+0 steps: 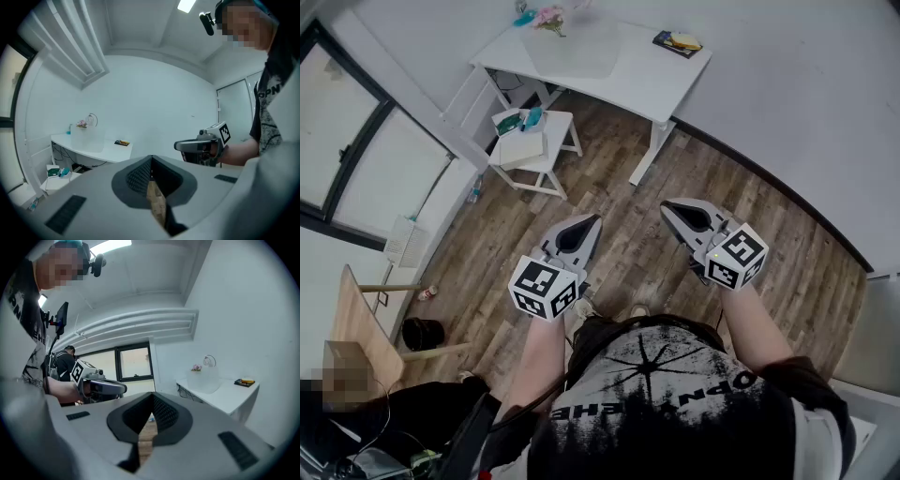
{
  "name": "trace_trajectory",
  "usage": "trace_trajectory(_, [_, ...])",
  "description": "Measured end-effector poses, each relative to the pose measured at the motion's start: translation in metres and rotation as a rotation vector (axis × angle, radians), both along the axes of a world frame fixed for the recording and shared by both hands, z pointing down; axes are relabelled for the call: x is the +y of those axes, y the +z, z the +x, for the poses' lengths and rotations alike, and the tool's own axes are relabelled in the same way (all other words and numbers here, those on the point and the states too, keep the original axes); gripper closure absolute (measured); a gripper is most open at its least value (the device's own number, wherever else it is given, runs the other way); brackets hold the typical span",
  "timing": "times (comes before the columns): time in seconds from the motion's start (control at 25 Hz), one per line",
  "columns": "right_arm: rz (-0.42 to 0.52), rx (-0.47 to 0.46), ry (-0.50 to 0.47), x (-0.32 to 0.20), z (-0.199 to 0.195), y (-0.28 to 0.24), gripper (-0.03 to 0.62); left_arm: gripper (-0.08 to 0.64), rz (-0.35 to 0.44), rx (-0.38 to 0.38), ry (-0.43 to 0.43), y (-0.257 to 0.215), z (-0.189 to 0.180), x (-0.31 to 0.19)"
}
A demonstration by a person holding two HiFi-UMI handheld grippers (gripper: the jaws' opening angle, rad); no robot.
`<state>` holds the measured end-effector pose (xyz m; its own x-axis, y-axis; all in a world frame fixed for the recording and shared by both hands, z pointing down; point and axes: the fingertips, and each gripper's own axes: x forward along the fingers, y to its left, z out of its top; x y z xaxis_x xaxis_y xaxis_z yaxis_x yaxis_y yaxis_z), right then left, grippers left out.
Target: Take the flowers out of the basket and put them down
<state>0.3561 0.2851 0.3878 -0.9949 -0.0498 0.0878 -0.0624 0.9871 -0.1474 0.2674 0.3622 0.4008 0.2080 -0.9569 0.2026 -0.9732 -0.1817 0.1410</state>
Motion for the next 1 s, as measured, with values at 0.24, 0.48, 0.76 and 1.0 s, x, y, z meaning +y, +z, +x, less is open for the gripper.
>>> trace_trajectory(0.24, [0.008,0.002,-0.022,0.003,-0.005,-0.001,0.575,0.545,0.003,-0.007,0.009,-0.007,0.002,-0.003])
trace_trajectory(0.48, [-0.010,-0.003,-0.017,-0.004,-0.005,0.000,0.575,0.545,0.006,-0.013,0.012,-0.010,0.006,-0.010])
trace_trajectory(0.76, [-0.031,-0.010,-0.012,-0.010,0.001,0.002,0.574,0.545,-0.009,-0.009,-0.007,-0.004,0.008,-0.012])
trace_trajectory(1.0, [-0.038,-0.024,-0.019,-0.015,-0.005,0.002,0.574,0.545,-0.024,-0.015,-0.021,0.001,0.003,-0.017])
